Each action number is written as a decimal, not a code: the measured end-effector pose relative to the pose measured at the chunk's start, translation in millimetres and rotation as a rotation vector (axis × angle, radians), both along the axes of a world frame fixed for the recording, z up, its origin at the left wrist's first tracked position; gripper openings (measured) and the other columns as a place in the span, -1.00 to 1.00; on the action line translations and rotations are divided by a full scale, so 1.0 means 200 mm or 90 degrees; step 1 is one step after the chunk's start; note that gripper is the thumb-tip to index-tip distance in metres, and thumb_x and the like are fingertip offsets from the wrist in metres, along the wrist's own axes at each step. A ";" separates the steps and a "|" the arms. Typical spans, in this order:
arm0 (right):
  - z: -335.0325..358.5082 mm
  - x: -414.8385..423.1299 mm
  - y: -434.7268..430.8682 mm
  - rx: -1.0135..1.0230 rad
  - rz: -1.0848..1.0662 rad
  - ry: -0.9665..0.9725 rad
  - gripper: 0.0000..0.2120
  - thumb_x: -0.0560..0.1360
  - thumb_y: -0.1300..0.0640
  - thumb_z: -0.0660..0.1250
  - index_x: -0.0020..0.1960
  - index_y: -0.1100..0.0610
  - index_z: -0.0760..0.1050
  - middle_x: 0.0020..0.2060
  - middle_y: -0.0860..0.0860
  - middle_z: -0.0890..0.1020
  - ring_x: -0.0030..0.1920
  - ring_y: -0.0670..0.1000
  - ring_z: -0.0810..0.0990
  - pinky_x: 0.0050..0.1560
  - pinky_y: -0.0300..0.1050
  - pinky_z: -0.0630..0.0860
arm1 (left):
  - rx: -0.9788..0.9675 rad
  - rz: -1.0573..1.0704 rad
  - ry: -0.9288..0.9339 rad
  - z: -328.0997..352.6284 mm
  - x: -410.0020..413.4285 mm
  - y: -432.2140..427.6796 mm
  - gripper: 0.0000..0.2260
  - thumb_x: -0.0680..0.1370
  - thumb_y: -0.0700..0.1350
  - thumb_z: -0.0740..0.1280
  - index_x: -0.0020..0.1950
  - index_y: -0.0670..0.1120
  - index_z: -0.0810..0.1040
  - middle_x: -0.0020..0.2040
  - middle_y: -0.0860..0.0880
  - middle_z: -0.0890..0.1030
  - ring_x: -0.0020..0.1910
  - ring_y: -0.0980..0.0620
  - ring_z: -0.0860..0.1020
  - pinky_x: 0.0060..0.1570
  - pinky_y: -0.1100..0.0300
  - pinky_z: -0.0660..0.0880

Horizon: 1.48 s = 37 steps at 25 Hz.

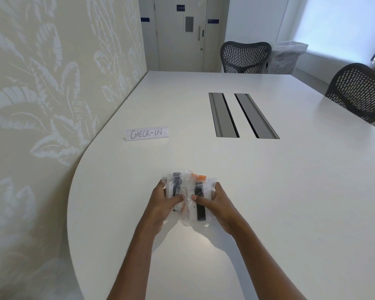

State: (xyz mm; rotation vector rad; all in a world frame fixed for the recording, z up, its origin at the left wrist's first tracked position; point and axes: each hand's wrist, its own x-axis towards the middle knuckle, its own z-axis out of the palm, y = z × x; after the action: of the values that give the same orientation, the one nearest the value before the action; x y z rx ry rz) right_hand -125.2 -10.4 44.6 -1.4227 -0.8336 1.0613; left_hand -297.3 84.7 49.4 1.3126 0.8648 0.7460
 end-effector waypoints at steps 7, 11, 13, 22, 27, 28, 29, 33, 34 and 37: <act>0.01 -0.08 0.01 0.072 0.057 -0.063 -0.49 0.50 0.24 0.54 0.38 -0.01 0.49 0.23 0.01 0.70 0.26 0.08 0.67 0.37 0.24 0.57 | 0.072 0.011 0.038 0.04 -0.09 0.02 -0.69 0.54 -0.22 0.51 0.23 0.06 0.65 0.08 0.04 0.76 0.12 0.01 0.70 -0.05 0.23 0.60; 0.02 -0.14 0.05 0.123 0.081 -0.189 -0.22 0.45 0.34 0.57 0.53 0.01 0.30 0.34 -0.17 0.55 0.39 -0.06 0.54 0.43 -0.04 0.51 | 0.059 0.009 -0.039 0.08 -0.11 0.03 -0.60 0.61 -0.34 0.29 0.35 0.04 0.61 0.25 0.05 0.71 0.28 0.05 0.63 0.25 0.12 0.54; 0.02 -0.16 0.05 0.130 0.110 -0.227 -0.11 0.41 0.37 0.59 0.58 0.06 0.21 0.38 -0.20 0.52 0.43 -0.07 0.50 0.41 -0.17 0.48 | 0.012 0.042 -0.119 0.10 -0.11 -0.01 -0.67 0.69 -0.26 0.16 0.28 -0.04 0.66 0.22 -0.02 0.72 0.23 0.05 0.66 0.20 0.19 0.55; -0.04 -0.17 0.09 0.143 0.058 -0.246 -0.63 0.43 0.28 0.54 0.15 -0.03 0.63 0.18 0.01 0.64 0.18 -0.01 0.66 0.21 0.10 0.62 | 0.043 -0.054 -0.056 0.04 -0.10 -0.02 -0.56 0.72 0.24 0.08 0.44 0.08 0.56 0.36 0.06 0.65 0.42 0.08 0.55 0.45 0.02 0.38; 0.03 -0.13 0.18 0.089 0.106 -0.120 -0.78 0.48 0.35 0.49 0.11 0.24 0.62 -0.15 0.25 0.69 -0.17 0.11 0.62 -0.09 0.08 0.61 | 0.025 -0.137 -0.057 0.03 -0.18 0.09 -0.65 0.70 0.03 0.25 0.48 0.04 0.50 0.36 -0.06 0.65 0.38 -0.11 0.59 0.30 0.01 0.50; 0.04 -0.12 0.22 0.073 0.122 -0.100 -0.76 0.49 0.33 0.50 0.14 0.22 0.63 -0.07 0.31 0.70 -0.12 0.15 0.65 -0.02 0.13 0.64 | 0.011 -0.137 -0.059 0.02 -0.19 0.13 -0.67 0.70 -0.01 0.27 0.47 0.02 0.51 0.35 -0.10 0.65 0.36 -0.16 0.60 0.26 0.00 0.52; 0.06 -0.12 0.25 0.060 0.140 -0.080 -0.74 0.49 0.31 0.50 0.17 0.19 0.64 0.01 0.33 0.69 -0.06 0.19 0.67 0.08 0.18 0.65 | -0.006 -0.134 -0.068 0.02 -0.20 0.17 -0.67 0.69 -0.06 0.30 0.47 -0.01 0.51 0.34 -0.13 0.66 0.35 -0.19 0.61 0.25 -0.04 0.53; 0.12 -0.11 0.46 0.030 0.199 0.001 -0.64 0.53 0.31 0.48 0.29 0.09 0.63 0.15 0.22 0.71 0.20 0.28 0.68 0.30 0.23 0.61 | -0.070 -0.108 -0.129 0.01 -0.18 0.36 -0.62 0.70 -0.16 0.30 0.53 -0.05 0.44 0.41 -0.21 0.60 0.39 -0.23 0.57 0.40 -0.19 0.46; 0.13 -0.12 0.52 0.018 0.205 0.018 -0.63 0.53 0.31 0.48 0.30 0.10 0.62 0.16 0.20 0.72 0.22 0.26 0.68 0.31 0.22 0.61 | -0.083 -0.099 -0.140 0.00 -0.17 0.41 -0.62 0.70 -0.16 0.30 0.53 -0.05 0.44 0.41 -0.22 0.59 0.39 -0.24 0.57 0.41 -0.21 0.45; 0.15 -0.11 0.76 -0.017 0.212 0.061 -0.60 0.49 0.36 0.50 0.31 0.17 0.61 0.16 0.19 0.73 0.23 0.23 0.69 0.33 0.17 0.60 | -0.121 -0.045 -0.158 -0.01 -0.15 0.58 -0.63 0.68 -0.14 0.34 0.50 -0.06 0.48 0.38 -0.22 0.62 0.37 -0.24 0.59 0.39 -0.20 0.50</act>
State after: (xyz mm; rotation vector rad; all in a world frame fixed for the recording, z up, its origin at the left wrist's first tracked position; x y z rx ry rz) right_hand -147.2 141.1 75.1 -1.2697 -1.0130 1.3851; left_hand -328.1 201.6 47.6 1.0515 0.6698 0.7342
